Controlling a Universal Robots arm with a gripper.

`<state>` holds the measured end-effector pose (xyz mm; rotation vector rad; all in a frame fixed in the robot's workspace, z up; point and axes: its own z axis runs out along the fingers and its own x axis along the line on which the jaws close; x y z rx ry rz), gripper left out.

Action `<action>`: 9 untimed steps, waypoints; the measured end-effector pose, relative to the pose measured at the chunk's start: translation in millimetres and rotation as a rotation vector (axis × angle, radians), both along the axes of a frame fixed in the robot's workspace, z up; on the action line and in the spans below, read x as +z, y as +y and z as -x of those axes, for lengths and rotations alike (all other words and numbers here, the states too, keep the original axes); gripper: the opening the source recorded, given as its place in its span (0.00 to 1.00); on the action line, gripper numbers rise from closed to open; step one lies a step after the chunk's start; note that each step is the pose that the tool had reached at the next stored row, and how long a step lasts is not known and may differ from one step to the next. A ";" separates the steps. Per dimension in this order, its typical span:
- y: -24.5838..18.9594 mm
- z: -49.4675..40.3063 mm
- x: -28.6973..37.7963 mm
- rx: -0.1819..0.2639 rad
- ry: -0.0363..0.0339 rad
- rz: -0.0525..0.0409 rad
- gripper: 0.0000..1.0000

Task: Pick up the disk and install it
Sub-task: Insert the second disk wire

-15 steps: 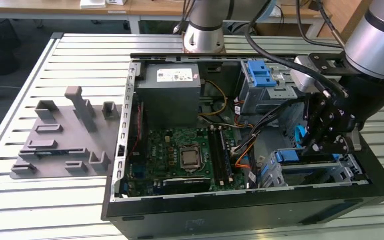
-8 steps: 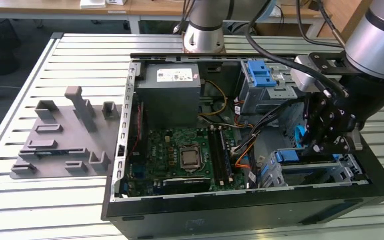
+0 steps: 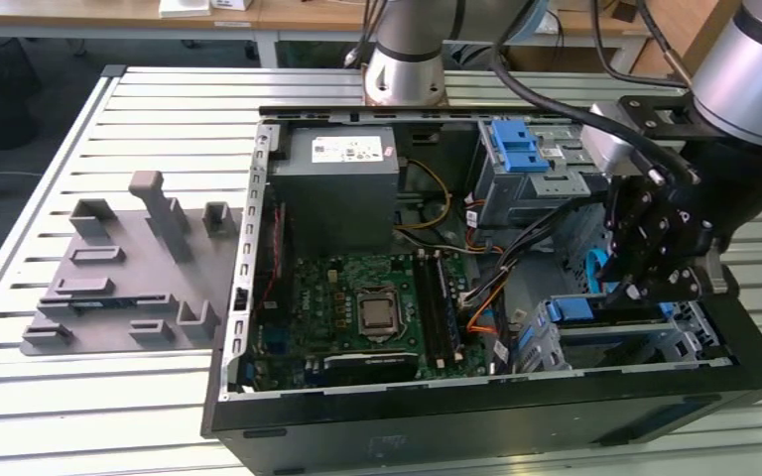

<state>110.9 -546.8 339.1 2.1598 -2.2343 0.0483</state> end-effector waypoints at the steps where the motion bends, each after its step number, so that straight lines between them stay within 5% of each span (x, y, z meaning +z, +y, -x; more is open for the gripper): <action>1: 0.0 0.0 0.9 0.000 0.0001 0.0001 0.32; 9: 0.0 0.0 10.4 0.000 0.0016 0.0001 0.32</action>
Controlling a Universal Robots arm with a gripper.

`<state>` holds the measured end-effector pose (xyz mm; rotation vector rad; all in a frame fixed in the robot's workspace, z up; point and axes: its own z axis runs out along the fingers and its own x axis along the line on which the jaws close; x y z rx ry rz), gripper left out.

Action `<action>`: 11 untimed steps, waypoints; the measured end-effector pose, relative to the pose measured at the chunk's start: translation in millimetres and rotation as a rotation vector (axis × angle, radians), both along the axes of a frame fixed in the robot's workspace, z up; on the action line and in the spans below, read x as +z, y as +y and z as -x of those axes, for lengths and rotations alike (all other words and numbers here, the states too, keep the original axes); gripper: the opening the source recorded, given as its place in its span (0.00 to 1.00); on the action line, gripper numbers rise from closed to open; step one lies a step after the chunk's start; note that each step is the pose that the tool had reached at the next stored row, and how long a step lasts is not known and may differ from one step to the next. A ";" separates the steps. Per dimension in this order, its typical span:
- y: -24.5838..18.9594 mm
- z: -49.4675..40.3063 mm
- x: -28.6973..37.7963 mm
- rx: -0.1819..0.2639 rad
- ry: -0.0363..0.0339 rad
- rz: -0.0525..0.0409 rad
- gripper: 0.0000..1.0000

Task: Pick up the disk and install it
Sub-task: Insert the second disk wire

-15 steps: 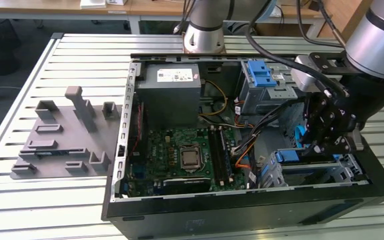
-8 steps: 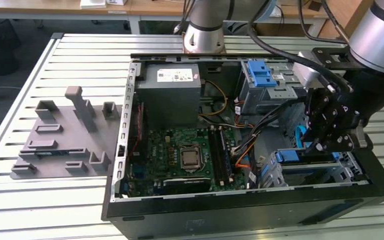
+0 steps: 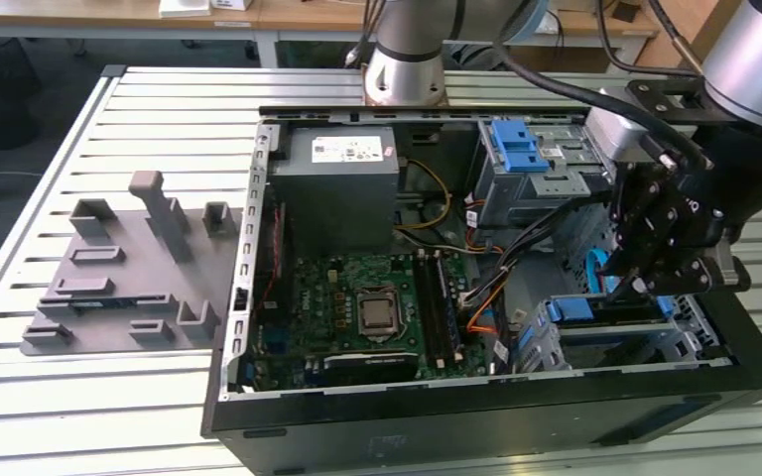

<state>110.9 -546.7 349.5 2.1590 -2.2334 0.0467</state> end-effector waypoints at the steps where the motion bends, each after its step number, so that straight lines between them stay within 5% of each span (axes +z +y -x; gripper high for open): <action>1: 0.0 0.0 0.7 0.000 0.0003 -0.0001 0.32; 3: 0.0 0.0 0.7 0.000 0.0004 -0.0003 0.31; 7: 0.0 0.0 0.9 0.000 0.0005 -0.0001 0.12; 11: 0.0 0.0 0.9 0.000 0.0006 -0.0001 0.11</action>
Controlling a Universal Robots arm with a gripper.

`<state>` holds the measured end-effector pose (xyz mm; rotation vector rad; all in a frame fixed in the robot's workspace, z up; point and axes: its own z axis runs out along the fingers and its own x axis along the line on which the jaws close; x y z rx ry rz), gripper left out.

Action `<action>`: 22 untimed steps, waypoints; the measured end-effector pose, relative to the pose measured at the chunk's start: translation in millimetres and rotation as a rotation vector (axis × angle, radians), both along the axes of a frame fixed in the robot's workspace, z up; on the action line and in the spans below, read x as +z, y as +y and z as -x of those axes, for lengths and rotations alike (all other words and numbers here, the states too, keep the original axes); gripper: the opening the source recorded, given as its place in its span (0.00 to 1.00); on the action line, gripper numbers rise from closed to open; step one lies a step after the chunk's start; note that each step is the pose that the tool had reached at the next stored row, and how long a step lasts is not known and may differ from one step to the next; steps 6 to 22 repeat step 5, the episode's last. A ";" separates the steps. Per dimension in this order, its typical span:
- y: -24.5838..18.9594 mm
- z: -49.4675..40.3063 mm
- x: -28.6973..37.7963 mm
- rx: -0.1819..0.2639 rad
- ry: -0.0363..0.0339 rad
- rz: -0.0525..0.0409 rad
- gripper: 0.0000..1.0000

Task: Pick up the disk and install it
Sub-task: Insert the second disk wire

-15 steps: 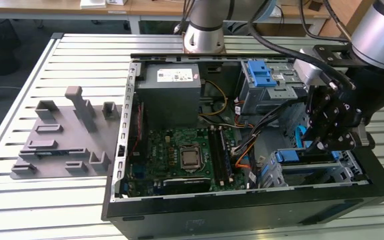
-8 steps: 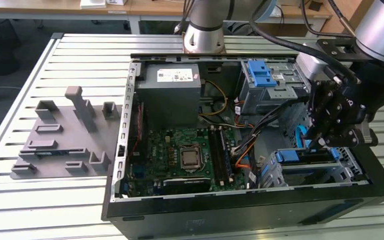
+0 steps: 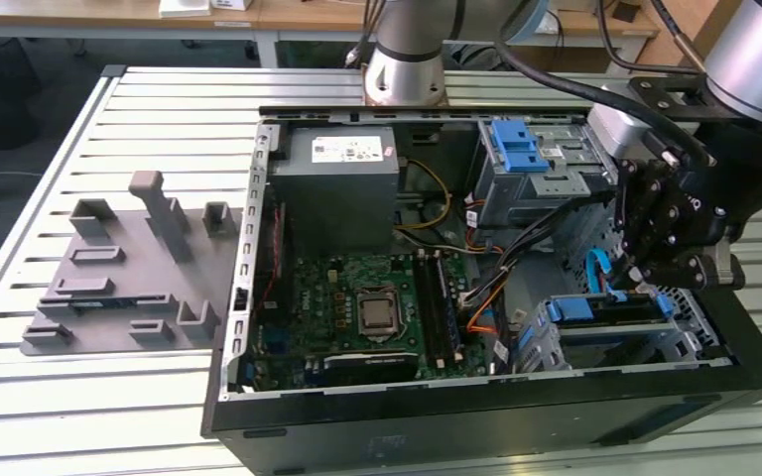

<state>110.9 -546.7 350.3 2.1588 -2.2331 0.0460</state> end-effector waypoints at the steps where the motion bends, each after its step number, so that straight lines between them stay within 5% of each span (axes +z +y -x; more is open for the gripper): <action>1: 0.0 0.0 0.0 0.000 0.0000 0.0000 0.11; 22: 0.0 0.0 0.0 0.000 0.0001 0.0000 0.11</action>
